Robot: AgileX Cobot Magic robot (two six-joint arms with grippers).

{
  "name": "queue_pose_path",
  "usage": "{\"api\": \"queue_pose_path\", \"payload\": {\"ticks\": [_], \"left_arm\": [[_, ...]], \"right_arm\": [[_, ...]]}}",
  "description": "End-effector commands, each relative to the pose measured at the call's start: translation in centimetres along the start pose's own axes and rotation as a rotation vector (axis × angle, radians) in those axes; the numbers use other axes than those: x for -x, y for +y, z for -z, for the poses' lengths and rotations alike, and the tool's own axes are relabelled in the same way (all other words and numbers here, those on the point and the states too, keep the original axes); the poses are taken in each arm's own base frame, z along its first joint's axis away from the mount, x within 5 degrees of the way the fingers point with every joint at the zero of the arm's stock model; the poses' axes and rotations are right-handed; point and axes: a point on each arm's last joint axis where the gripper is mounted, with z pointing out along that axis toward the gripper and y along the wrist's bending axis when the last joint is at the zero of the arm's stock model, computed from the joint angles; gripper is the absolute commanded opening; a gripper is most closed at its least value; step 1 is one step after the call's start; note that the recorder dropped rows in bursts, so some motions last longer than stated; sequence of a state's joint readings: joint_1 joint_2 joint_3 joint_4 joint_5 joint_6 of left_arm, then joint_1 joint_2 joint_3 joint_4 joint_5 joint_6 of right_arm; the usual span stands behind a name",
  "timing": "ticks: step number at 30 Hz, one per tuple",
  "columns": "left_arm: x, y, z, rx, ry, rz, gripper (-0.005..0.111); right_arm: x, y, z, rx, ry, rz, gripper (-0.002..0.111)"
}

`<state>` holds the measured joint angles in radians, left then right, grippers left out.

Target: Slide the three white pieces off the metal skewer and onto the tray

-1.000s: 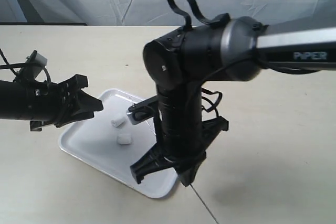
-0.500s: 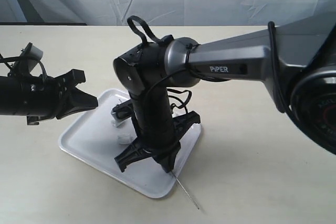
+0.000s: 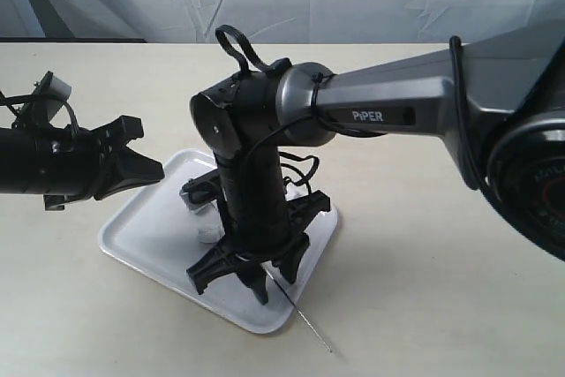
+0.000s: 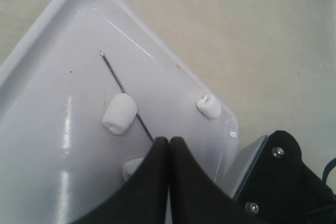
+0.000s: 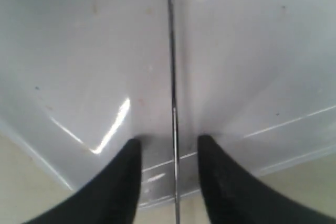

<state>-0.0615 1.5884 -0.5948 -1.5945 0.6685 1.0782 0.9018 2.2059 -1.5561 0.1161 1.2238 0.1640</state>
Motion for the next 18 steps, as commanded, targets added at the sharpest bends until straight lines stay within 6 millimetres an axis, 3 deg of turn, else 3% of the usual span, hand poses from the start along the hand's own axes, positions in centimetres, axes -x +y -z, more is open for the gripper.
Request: {"api": "queue_pose_path", "payload": {"ticks": [1,6,15,18], "left_arm": [[0.1,-0.1,0.1,-0.006,-0.008,0.005,0.0],[0.1,-0.1,0.1,-0.006,-0.008,0.005,0.0],[0.1,-0.1,0.1,-0.005,-0.007,-0.001,0.0],[0.0,-0.1,0.1,-0.004,-0.004,-0.009,0.0]], "right_arm": [[0.1,-0.1,0.3,0.013,-0.012,0.007,0.066],[-0.2,-1.0,2.3,-0.083,-0.076,0.048,0.064],[-2.6,-2.9,9.9,-0.294,-0.31,0.072,0.061],[-3.8,-3.3,12.3,-0.331,-0.386,0.043,0.053]]}}
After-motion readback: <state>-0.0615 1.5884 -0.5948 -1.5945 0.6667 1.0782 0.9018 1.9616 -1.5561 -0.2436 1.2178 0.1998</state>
